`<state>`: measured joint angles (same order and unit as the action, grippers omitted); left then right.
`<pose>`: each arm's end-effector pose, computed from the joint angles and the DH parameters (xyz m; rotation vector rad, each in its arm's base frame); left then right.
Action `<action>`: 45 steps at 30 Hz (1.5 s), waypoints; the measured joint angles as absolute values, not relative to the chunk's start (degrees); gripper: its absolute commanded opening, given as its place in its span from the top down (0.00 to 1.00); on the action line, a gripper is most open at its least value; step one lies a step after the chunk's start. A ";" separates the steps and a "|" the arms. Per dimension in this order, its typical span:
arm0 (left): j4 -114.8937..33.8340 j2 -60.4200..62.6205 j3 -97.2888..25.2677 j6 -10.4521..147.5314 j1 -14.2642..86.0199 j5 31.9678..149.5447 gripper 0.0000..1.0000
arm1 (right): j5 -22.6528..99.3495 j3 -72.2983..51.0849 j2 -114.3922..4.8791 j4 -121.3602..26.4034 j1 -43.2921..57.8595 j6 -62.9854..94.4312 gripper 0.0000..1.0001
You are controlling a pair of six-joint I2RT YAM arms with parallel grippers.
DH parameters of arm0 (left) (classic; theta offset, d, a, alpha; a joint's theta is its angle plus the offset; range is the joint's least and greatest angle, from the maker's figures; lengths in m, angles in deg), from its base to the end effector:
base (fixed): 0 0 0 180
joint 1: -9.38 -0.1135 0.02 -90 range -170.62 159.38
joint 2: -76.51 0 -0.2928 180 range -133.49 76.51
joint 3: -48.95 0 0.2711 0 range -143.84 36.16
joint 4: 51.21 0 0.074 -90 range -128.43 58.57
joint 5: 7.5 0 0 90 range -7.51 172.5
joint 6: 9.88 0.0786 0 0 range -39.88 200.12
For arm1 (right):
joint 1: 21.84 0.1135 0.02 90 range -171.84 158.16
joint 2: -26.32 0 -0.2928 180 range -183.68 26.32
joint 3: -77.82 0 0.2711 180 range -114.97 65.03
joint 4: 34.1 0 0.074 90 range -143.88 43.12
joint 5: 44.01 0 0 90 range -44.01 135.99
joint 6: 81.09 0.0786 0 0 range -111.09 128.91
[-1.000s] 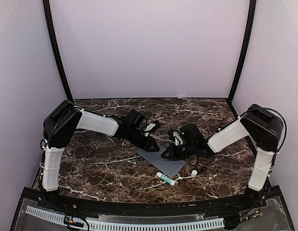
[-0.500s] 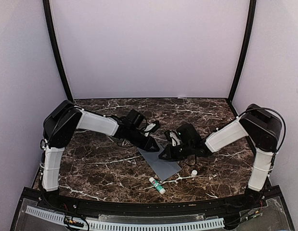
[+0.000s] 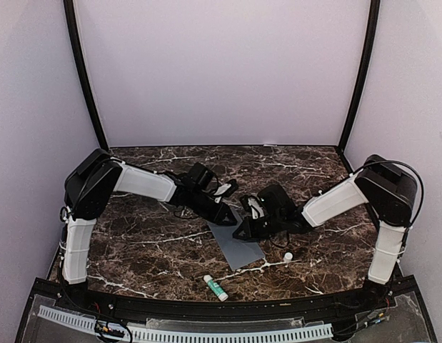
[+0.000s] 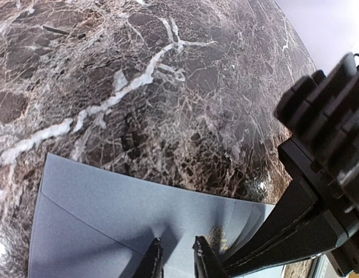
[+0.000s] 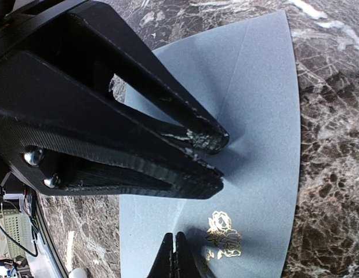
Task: Place the letter into the envelope and seal it
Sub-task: Seal the envelope flap on the envelope.
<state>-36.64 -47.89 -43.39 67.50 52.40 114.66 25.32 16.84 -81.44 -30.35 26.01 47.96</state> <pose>0.3456 -0.3797 0.1090 0.9335 2.3413 -1.1031 0.2497 0.3173 0.0941 -0.3989 2.5385 1.1046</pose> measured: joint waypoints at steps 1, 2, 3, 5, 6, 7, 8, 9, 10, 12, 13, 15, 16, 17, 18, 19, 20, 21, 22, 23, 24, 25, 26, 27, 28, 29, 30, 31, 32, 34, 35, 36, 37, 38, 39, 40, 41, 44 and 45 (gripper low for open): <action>-36.62 -47.94 -43.43 67.50 52.40 114.68 0.82 | 25.43 16.82 -81.44 -30.41 26.03 47.98 1.00; -36.64 -47.94 -43.46 67.50 52.40 114.66 0.82 | 25.52 16.82 -81.44 -30.44 26.06 47.98 1.00; -36.62 -47.96 -43.50 67.50 52.40 114.68 0.82 | 25.54 16.82 -81.44 -30.44 26.08 47.98 1.00; -36.62 -48.00 -43.54 67.50 52.40 114.68 0.82 | 25.78 16.82 -81.40 -30.46 26.12 47.98 1.00; -36.62 -48.00 -43.54 67.50 52.40 114.68 0.81 | 25.91 16.82 -81.33 -30.50 26.14 47.98 1.00; -36.60 -48.00 -43.54 67.50 52.40 114.70 0.80 | 26.02 16.82 -81.24 -30.61 26.17 47.98 1.00; -36.58 -48.00 -43.59 67.52 52.40 114.72 0.79 | 26.11 16.82 -81.03 -30.87 26.21 47.98 1.00; -36.54 -48.00 -43.63 67.52 52.40 114.83 0.76 | 26.18 16.91 -80.68 -31.35 26.23 47.98 0.98; -36.47 -48.00 -43.67 67.54 52.40 114.96 0.74 | 26.18 17.06 -80.17 -32.01 26.25 47.98 0.92; -36.25 -48.00 -44.00 67.78 52.43 115.18 0.66 | 26.37 17.74 -78.12 -34.33 26.30 47.96 0.81; -36.19 -48.00 -44.18 67.91 52.43 115.44 0.62 | 26.68 18.07 -76.76 -35.68 26.34 47.72 0.75; -36.19 -47.91 -44.33 68.28 52.40 115.84 0.56 | 27.57 18.26 -72.72 -38.85 26.45 46.88 0.66; -36.19 -47.67 -44.33 68.37 52.38 116.14 0.55 | 28.23 18.26 -70.38 -39.94 26.54 46.67 0.62; -35.97 -47.32 -44.33 68.50 52.38 116.08 0.52 | 28.86 18.26 -67.96 -40.97 26.54 46.29 0.57; -35.70 -46.76 -44.33 68.61 52.29 116.03 0.52 | 29.50 18.26 -65.99 -41.76 26.54 46.23 0.53; -35.40 -46.12 -44.29 68.70 52.21 115.97 0.50 | 30.24 18.26 -63.58 -42.72 26.54 45.60 0.49; -35.20 -44.77 -44.05 68.70 51.92 115.90 0.50 | 31.18 18.26 -61.18 -43.83 26.54 45.05 0.46; -35.14 -43.54 -43.83 68.72 51.68 115.77 0.49 | 31.90 18.29 -59.10 -44.86 26.54 44.70 0.41; -35.22 -41.58 -43.21 68.63 51.35 115.44 0.49 | 32.95 18.37 -56.48 -46.09 26.54 43.93 0.39; -35.33 -39.30 -42.34 68.50 50.96 114.94 0.48 | 33.59 18.48 -54.82 -46.98 26.54 43.80 0.37; -35.38 -36.53 -41.23 68.26 50.44 114.46 0.48 | 34.37 18.70 -53.03 -47.92 26.56 43.37 0.36; -35.66 -33.44 -40.07 67.80 49.76 114.07 0.48 | 35.16 18.99 -51.17 -48.99 26.62 42.71 0.34; -35.88 -30.98 -39.13 67.37 49.23 113.83 0.48 | 35.99 19.29 -49.42 -50.15 26.80 42.10 0.33; -36.78 -27.26 -37.44 66.56 48.27 113.35 0.48 | 36.69 19.53 -47.93 -51.27 27.11 41.73 0.33; -37.10 -24.18 -36.02 65.81 47.38 113.17 0.48 | 37.43 19.73 -46.78 -52.23 27.59 41.33 0.32; -37.52 -21.82 -34.87 65.20 46.59 113.04 0.48 | 38.07 19.84 -45.99 -52.97 28.15 41.07 0.32; -37.76 -19.24 -33.42 64.61 45.67 112.93 0.47 | 39.01 19.97 -45.18 -53.93 29.14 40.70 0.32; -37.96 -16.83 -31.94 63.96 44.64 112.71 0.47 | 39.55 20.06 -44.77 -54.54 29.99 40.57 0.32; -37.91 -15.11 -30.73 63.69 43.88 112.52 0.45 | 40.36 20.08 -44.46 -55.11 31.17 40.39 0.31; -36.60 -11.33 -28.07 63.50 41.83 111.29 0.43 | 41.98 20.10 -44.39 -56.29 33.88 40.02 0.31; -35.33 -9.71 -27.22 63.58 40.80 110.46 0.42 | 42.83 20.10 -44.44 -56.97 35.17 39.98 0.31; -34.02 -8.38 -26.60 63.87 39.86 109.63 0.41 | 43.73 20.10 -44.50 -57.58 36.35 39.91 0.31; -32.97 -7.24 -26.28 64.17 39.11 108.93 0.40 | 44.47 20.10 -44.63 -57.84 37.16 39.93 0.32; -31.66 -5.99 -26.06 64.59 38.17 108.12 0.40 | 45.34 20.10 -44.83 -58.11 37.97 40.04 0.35; -30.63 -4.70 -25.88 64.94 37.21 107.38 0.40 | 46.42 20.10 -45.09 -58.50 38.60 40.28 0.37; -29.83 -3.39 -25.69 65.27 36.27 106.72 0.40 | 47.51 20.10 -45.46 -58.94 39.08 40.72 0.40; -29.30 -2.36 -25.47 65.55 35.60 106.33 0.39 | 48.49 20.08 -45.92 -59.37 39.26 41.11 0.44; -28.78 0.91 -24.29 65.97 33.56 105.54 0.40 | 50.20 19.79 -48.46 -60.18 39.30 42.36 0.53; -28.82 1.46 -23.83 65.97 33.24 105.52 0.41 | 50.59 19.69 -49.57 -60.29 39.28 42.80 0.55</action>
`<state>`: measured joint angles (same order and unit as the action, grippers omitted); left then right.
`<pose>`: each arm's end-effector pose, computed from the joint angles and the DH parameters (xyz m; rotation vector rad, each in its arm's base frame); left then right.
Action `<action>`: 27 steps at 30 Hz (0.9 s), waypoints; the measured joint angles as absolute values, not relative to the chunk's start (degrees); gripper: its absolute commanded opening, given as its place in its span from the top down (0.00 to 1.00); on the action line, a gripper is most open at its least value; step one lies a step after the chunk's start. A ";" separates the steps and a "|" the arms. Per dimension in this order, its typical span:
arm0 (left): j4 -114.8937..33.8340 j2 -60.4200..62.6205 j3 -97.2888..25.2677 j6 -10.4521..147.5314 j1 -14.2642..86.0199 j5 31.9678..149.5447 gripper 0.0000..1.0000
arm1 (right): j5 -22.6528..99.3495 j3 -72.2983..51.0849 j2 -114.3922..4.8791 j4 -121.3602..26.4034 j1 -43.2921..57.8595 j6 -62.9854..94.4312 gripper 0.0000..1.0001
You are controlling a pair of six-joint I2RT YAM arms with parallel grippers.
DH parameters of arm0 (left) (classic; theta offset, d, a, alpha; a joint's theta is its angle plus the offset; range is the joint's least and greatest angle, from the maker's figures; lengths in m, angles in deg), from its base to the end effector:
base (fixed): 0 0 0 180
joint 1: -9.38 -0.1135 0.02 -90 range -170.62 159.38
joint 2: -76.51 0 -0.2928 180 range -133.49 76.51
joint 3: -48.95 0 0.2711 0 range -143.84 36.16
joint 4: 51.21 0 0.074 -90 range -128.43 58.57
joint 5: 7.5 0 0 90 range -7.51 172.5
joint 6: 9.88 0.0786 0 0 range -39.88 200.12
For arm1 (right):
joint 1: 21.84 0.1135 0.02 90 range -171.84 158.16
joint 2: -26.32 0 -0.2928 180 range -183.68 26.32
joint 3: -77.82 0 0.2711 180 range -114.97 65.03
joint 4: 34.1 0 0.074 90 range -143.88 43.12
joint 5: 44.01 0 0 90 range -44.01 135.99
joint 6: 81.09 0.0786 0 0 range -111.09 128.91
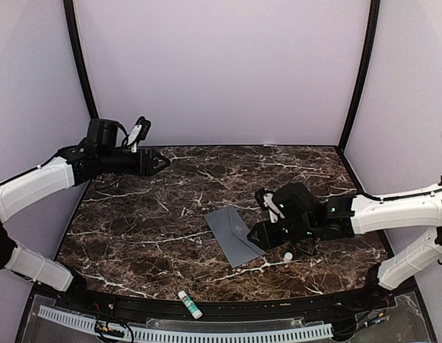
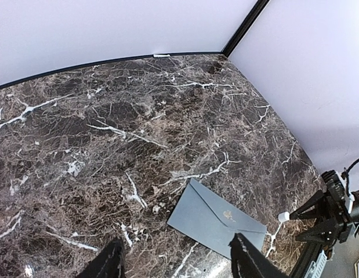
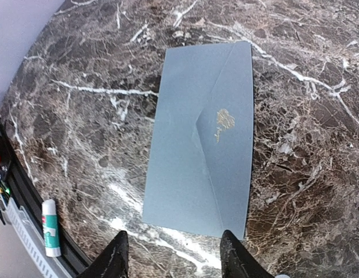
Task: Place the letter into the envelope and seal it
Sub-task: Seal the envelope flap on the envelope.
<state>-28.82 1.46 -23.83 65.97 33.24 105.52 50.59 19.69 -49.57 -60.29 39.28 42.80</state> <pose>0.3061 -0.1690 0.3246 0.4389 2.0138 -0.8203 0.1584 0.2741 0.2090 -0.5365 2.3927 0.7018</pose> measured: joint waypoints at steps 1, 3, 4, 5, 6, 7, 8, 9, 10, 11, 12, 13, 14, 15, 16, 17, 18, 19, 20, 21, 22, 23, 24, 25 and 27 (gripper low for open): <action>-28.95 1.68 -23.35 65.95 33.15 105.63 0.43 | 50.87 19.58 -50.75 -60.34 39.28 43.28 0.57; -29.83 1.70 -21.53 65.77 33.15 106.18 0.45 | 51.49 19.20 -53.01 -60.71 39.28 44.04 0.64; -30.28 1.61 -20.27 65.73 33.15 106.68 0.47 | 51.79 18.92 -54.16 -60.79 39.10 44.39 0.67; -30.57 1.44 -19.02 65.42 33.17 107.36 0.49 | 51.86 18.61 -55.13 -60.86 38.84 44.55 0.69; -30.83 1.13 -17.97 65.25 33.17 108.03 0.50 | 51.79 18.16 -56.37 -60.77 38.54 44.90 0.70; -31.14 0.52 -17.05 64.81 33.24 108.91 0.52 | 51.64 17.76 -57.57 -60.47 38.01 45.01 0.72; -31.38 -0.18 -16.55 64.66 33.39 109.59 0.52 | 51.33 17.46 -58.71 -60.01 37.33 45.03 0.74; -31.66 -1.29 -16.27 64.44 33.74 110.18 0.53 | 50.85 17.22 -59.74 -59.53 36.59 44.96 0.77; -31.90 -2.34 -16.24 64.28 34.15 110.50 0.53 | 50.42 17.06 -60.55 -58.87 35.91 44.76 0.79; -32.43 -3.57 -16.27 64.33 34.92 110.66 0.54 | 49.76 16.82 -61.57 -58.15 35.06 44.70 0.81; -32.67 -4.94 -16.48 64.39 36.12 110.81 0.55 | 48.71 16.54 -62.78 -57.14 34.12 44.74 0.83; -32.69 -6.41 -17.03 64.46 37.39 110.92 0.56 | 47.77 16.41 -63.32 -56.16 33.68 44.57 0.84; -32.75 -7.74 -17.60 64.48 38.50 111.03 0.57 | 46.96 16.01 -64.85 -55.37 32.57 44.26 0.85; -32.71 -9.53 -18.78 64.59 39.92 111.12 0.58 | 45.91 15.69 -65.97 -54.41 31.85 44.11 0.86; -32.73 -11.59 -20.27 64.66 41.34 111.23 0.59 | 45.02 15.25 -67.13 -53.54 31.26 43.93 0.87; -32.91 -13.71 -21.99 64.76 42.68 111.34 0.61 | 44.16 14.90 -68.11 -52.71 30.86 43.69 0.88; -33.10 -15.89 -23.74 64.81 43.95 111.51 0.61 | 43.31 14.42 -69.11 -52.05 30.47 43.52 0.88; -33.28 -17.99 -25.47 64.92 45.06 111.73 0.62 | 42.66 13.96 -70.10 -51.42 30.23 43.39 0.88; -33.61 -19.72 -26.84 64.92 45.80 111.99 0.63 | 42.02 13.48 -71.02 -50.78 30.10 43.26 0.89; -33.65 -21.82 -28.70 64.90 46.74 112.43 0.63 | 41.50 13.17 -71.78 -50.28 30.03 43.19 0.89; -33.98 -23.98 -30.47 64.87 47.51 112.97 0.63 | 41.15 13.04 -72.28 -49.82 29.92 43.10 0.90; -34.26 -25.99 -32.07 64.83 48.19 113.48 0.63 | 40.67 12.98 -72.85 -49.32 29.84 43.02 0.90; -34.50 -27.85 -33.36 64.81 48.82 113.89 0.64 | 40.16 12.98 -73.33 -48.80 29.84 42.99 0.91; -34.61 -29.45 -34.41 64.76 49.32 114.31 0.64 | 39.62 12.98 -73.81 -48.31 29.79 42.97 0.91; -34.90 -31.94 -35.74 64.70 50.15 114.90 0.64 | 38.77 12.98 -74.51 -47.72 29.77 42.88 0.91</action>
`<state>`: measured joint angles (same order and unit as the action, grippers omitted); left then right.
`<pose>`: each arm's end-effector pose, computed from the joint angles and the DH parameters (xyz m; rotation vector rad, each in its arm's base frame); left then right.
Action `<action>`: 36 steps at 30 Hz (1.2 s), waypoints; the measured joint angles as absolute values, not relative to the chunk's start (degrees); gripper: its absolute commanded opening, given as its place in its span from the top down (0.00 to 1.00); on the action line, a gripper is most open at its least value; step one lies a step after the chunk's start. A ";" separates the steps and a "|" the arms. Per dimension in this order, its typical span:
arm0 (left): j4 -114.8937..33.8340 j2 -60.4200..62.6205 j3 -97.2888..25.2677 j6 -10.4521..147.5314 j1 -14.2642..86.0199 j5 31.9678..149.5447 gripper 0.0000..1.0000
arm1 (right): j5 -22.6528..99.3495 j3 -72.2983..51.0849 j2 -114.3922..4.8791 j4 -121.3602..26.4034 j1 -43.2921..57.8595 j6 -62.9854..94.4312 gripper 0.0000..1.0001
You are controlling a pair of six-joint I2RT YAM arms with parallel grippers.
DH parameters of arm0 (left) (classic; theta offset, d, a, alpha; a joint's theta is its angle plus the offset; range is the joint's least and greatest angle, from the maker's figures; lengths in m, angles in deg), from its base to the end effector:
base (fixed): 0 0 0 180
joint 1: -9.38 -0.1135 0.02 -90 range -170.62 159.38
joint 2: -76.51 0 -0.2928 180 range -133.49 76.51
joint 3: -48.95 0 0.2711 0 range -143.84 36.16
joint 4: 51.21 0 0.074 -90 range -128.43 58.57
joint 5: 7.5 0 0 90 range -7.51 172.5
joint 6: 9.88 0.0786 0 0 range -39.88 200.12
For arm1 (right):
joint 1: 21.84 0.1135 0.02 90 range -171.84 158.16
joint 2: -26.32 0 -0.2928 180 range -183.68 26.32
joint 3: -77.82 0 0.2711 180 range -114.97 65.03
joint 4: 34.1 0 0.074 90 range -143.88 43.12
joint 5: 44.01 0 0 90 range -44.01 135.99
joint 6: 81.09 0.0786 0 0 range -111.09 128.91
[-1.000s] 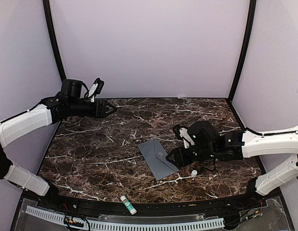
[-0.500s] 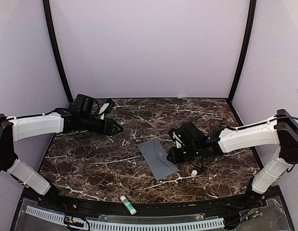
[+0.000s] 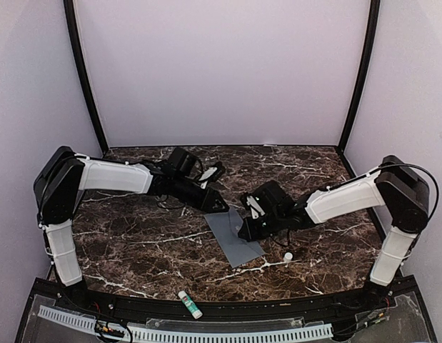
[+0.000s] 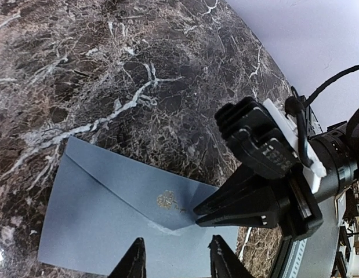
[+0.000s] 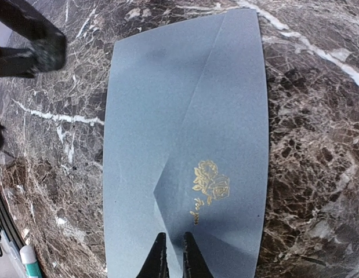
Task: Place the letter into the envelope and seal it
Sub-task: Seal the envelope flap on the envelope.
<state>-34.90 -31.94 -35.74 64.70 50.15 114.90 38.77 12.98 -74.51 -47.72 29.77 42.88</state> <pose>0.3271 -0.3376 0.1917 0.8379 2.2557 -1.1340 0.2362 0.3140 0.1260 -0.4584 2.5606 0.7702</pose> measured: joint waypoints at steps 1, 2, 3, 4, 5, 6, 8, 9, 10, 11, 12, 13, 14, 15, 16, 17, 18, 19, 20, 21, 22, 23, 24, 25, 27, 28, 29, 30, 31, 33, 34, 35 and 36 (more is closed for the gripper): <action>-35.01 -33.01 -36.18 64.66 50.55 115.12 0.64 | 38.20 12.98 -74.82 -47.35 29.75 42.88 0.91; -35.11 -33.93 -36.42 64.59 50.87 115.36 0.64 | 37.80 13.04 -75.04 -46.85 29.75 42.88 0.92; -35.18 -34.67 -36.57 64.46 51.16 115.71 0.64 | 37.52 13.22 -75.06 -46.41 29.73 42.91 0.92; -35.29 -35.30 -36.57 64.37 51.42 116.01 0.65 | 37.15 13.50 -75.06 -45.93 29.73 42.91 0.92; -35.36 -35.87 -36.57 64.20 51.60 116.27 0.65 | 36.73 13.87 -75.06 -45.32 29.73 43.04 0.92; -35.38 -36.07 -36.57 64.15 51.77 116.36 0.66 | 36.56 14.16 -75.06 -45.06 29.73 43.08 0.92; -35.60 -36.44 -36.59 63.78 52.14 116.60 0.68 | 36.36 14.83 -75.06 -44.47 29.73 43.26 0.92; -35.68 -36.64 -36.70 63.52 52.36 116.67 0.68 | 36.32 15.12 -75.06 -44.23 29.73 43.34 0.92; -35.95 -36.90 -36.96 63.32 52.64 116.80 0.70 | 36.30 15.36 -75.06 -43.83 29.73 43.45 0.92; -36.36 -37.23 -37.18 63.13 52.93 116.95 0.70 | 36.27 15.55 -75.06 -43.51 29.73 43.52 0.92; -36.64 -37.62 -37.47 62.89 53.21 117.11 0.72 | 36.25 15.69 -75.06 -43.24 29.73 43.54 0.92; -36.99 -38.08 -37.77 62.67 53.47 117.28 0.72 | 36.14 15.79 -75.06 -42.98 29.73 43.58 0.92; -37.56 -38.58 -37.97 62.38 53.72 117.46 0.73 | 36.03 15.90 -75.06 -42.72 29.73 43.67 0.92; -37.98 -38.97 -38.06 62.23 53.93 117.54 0.74 | 35.86 16.08 -75.06 -42.39 29.73 43.74 0.93; -38.44 -39.50 -38.21 61.88 54.13 117.65 0.75 | 35.71 16.19 -75.06 -42.15 29.73 43.80 0.93; -38.66 -40.00 -38.43 61.70 54.33 117.65 0.75 | 35.57 16.30 -75.08 -42.04 29.73 43.93 0.93; -38.94 -40.66 -38.71 61.53 54.55 117.67 0.77 | 35.44 16.34 -75.10 -41.93 29.73 44.00 0.93; -39.29 -41.29 -38.93 61.40 54.70 117.70 0.78 | 35.33 16.43 -75.12 -41.65 29.73 44.15 0.93; -39.64 -41.93 -39.11 61.27 54.90 117.70 0.79 | 35.22 16.63 -75.12 -41.30 29.73 44.24 0.93; -39.90 -42.58 -39.22 61.16 55.05 117.70 0.81 | 35.18 16.78 -75.12 -41.06 29.73 44.44 0.93; -40.03 -43.24 -39.37 61.05 55.27 117.61 0.81 | 35.14 16.97 -75.12 -40.71 29.73 44.66 0.93; -40.10 -43.76 -39.48 60.96 55.38 117.54 0.84 | 35.09 17.17 -75.12 -40.51 29.73 44.83 0.93; -40.12 -44.29 -39.50 60.98 55.53 117.46 0.85 | 35.05 17.39 -75.12 -40.27 29.73 45.03 0.93; -40.08 -44.68 -39.50 60.96 55.59 117.37 0.87 | 35.03 17.57 -75.12 -40.12 29.73 45.16 0.94; -40.08 -45.36 -39.50 61.05 55.68 117.02 0.90 | 35.03 18.02 -75.12 -39.48 29.73 45.46 0.94; -40.10 -45.66 -39.50 61.07 55.68 116.87 0.90 | 35.05 18.20 -75.12 -39.22 29.73 45.66 0.94; -40.08 -45.93 -39.50 61.09 55.68 116.56 0.92 | 35.05 18.37 -75.10 -39.05 29.73 45.86 0.94; -40.05 -46.12 -39.50 61.11 55.68 116.41 0.93 | 35.07 18.57 -74.99 -38.89 29.73 45.97 0.94; -40.10 -46.32 -39.48 61.22 55.68 116.27 0.94 | 35.09 18.92 -74.75 -38.79 29.73 46.21 0.94; -40.10 -46.32 -39.41 61.40 55.68 115.82 0.96 | 35.09 19.71 -74.08 -38.70 29.73 46.71 0.93; -40.14 -46.32 -39.35 61.46 55.68 115.71 0.96 | 35.09 20.19 -73.53 -38.68 29.73 47.02 0.93; -40.19 -46.32 -39.24 61.46 55.68 115.53 0.97 | 35.12 20.69 -72.98 -38.70 29.73 47.28 0.93; -40.25 -46.32 -39.13 61.51 55.68 115.34 0.97 | 35.12 21.41 -72.22 -38.70 29.73 47.61 0.93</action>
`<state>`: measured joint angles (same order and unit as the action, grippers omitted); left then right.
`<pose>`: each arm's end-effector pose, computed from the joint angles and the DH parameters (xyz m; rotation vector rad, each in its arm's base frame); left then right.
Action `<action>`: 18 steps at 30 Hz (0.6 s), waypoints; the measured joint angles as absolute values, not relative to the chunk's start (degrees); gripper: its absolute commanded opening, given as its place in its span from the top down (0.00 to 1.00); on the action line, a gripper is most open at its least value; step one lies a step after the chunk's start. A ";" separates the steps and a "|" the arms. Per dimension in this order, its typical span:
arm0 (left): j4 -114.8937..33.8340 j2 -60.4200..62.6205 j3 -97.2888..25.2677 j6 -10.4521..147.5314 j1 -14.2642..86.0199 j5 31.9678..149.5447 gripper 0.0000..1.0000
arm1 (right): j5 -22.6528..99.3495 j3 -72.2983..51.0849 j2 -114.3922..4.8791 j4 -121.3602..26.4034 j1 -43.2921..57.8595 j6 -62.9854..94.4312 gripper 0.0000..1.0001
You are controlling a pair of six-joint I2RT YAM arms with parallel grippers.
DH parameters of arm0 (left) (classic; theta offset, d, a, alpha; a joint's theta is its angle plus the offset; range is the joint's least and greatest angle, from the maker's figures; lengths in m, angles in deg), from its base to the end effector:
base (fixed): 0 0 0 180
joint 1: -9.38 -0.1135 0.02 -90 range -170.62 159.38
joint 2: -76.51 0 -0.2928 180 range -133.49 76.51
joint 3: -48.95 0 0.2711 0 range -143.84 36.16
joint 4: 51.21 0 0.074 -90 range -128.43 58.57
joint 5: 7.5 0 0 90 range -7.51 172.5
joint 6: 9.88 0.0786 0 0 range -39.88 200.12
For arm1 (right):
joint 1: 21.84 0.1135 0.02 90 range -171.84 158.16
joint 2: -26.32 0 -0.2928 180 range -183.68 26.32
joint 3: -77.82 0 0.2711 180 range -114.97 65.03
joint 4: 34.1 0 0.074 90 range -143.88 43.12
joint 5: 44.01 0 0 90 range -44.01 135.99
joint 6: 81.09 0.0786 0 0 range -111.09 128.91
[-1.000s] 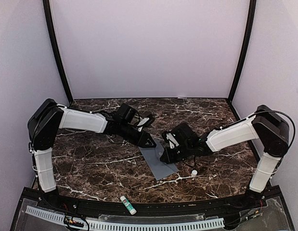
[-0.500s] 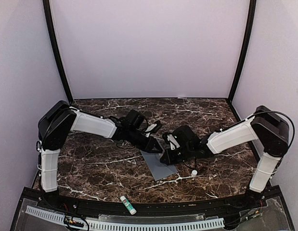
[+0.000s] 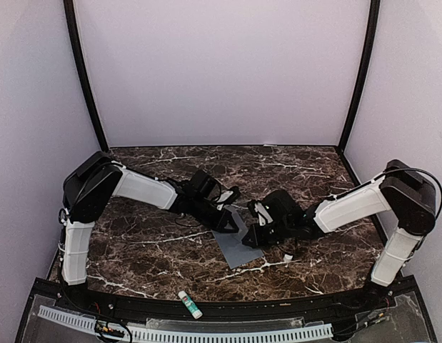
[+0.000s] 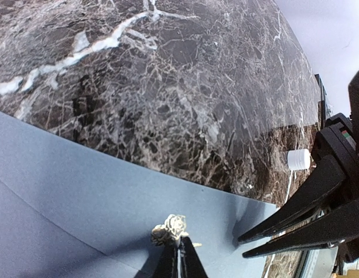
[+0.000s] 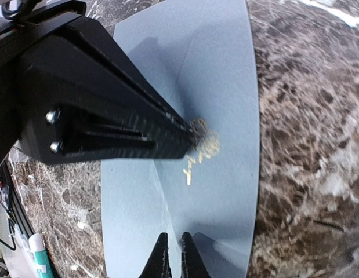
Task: Place the letter into the envelope and seal it
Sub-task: Seal the envelope flap on the envelope.
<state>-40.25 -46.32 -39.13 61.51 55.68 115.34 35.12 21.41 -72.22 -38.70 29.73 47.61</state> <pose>0.3141 -0.3904 0.1048 0.9007 2.3857 -1.1826 0.2172 0.2976 0.1111 -0.3876 2.5643 0.9025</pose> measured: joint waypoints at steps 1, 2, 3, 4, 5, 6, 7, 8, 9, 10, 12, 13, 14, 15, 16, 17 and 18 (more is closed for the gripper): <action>-40.32 -46.32 -39.06 61.60 55.68 115.01 0.98 | 35.12 22.13 -71.39 -38.72 29.73 47.93 0.93; -40.36 -46.32 -39.00 61.64 55.68 114.85 0.98 | 35.14 22.66 -70.75 -38.76 29.73 48.15 0.93; -40.54 -46.32 -38.87 61.70 55.68 114.72 0.99 | 35.14 23.23 -70.08 -38.74 29.73 48.46 0.93; -40.71 -46.30 -38.73 61.73 55.68 114.66 0.99 | 35.14 23.69 -69.59 -38.70 29.71 48.68 0.93; -40.91 -46.30 -38.62 61.73 55.68 114.64 0.99 | 35.14 24.01 -69.27 -38.68 29.71 48.79 0.93; -41.13 -46.27 -38.49 61.73 55.68 114.66 0.99 | 35.14 24.25 -69.18 -38.59 29.71 48.92 0.93; -41.39 -46.25 -38.32 61.73 55.68 114.66 1.00 | 35.14 24.49 -69.20 -38.41 29.71 49.03 0.94; -41.58 -46.25 -38.21 61.73 55.68 114.70 1.00 | 35.12 24.65 -69.27 -38.35 29.71 49.11 0.94; -41.76 -46.21 -38.12 61.73 55.68 114.72 1.00 | 35.12 24.67 -69.49 -38.35 29.71 49.18 0.94; -41.87 -46.19 -38.03 61.75 55.68 114.72 1.00 | 35.09 24.67 -69.86 -37.95 29.71 49.31 0.94; -41.89 -46.19 -38.01 61.75 55.68 114.72 1.00 | 35.07 24.54 -70.62 -37.32 29.71 49.51 0.95; -41.91 -46.17 -37.99 61.77 55.68 114.72 1.00 | 35.12 24.23 -71.19 -37.04 29.71 49.57 0.96; -41.96 -46.17 -37.97 61.81 55.68 114.74 1.00 | 35.29 23.84 -71.61 -36.97 29.68 49.64 0.96; -42.00 -46.17 -37.93 61.88 55.68 114.79 1.00 | 35.42 23.18 -72.15 -36.97 29.68 49.73 0.97; -42.02 -46.17 -37.93 61.90 55.66 114.79 1.00 | 35.62 22.46 -72.76 -37.04 29.68 49.75 0.98; -42.02 -46.17 -37.93 61.95 55.66 114.81 1.00 | 35.79 21.83 -73.35 -37.01 29.68 49.75 0.99; -42.04 -46.17 -37.90 61.95 55.66 114.83 1.00 | 36.03 21.11 -74.01 -37.04 29.66 49.77 0.99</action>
<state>-42.04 -46.17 -37.90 61.95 55.66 114.83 36.03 21.11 -74.01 -37.04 29.66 49.77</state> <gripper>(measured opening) 0.004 0.023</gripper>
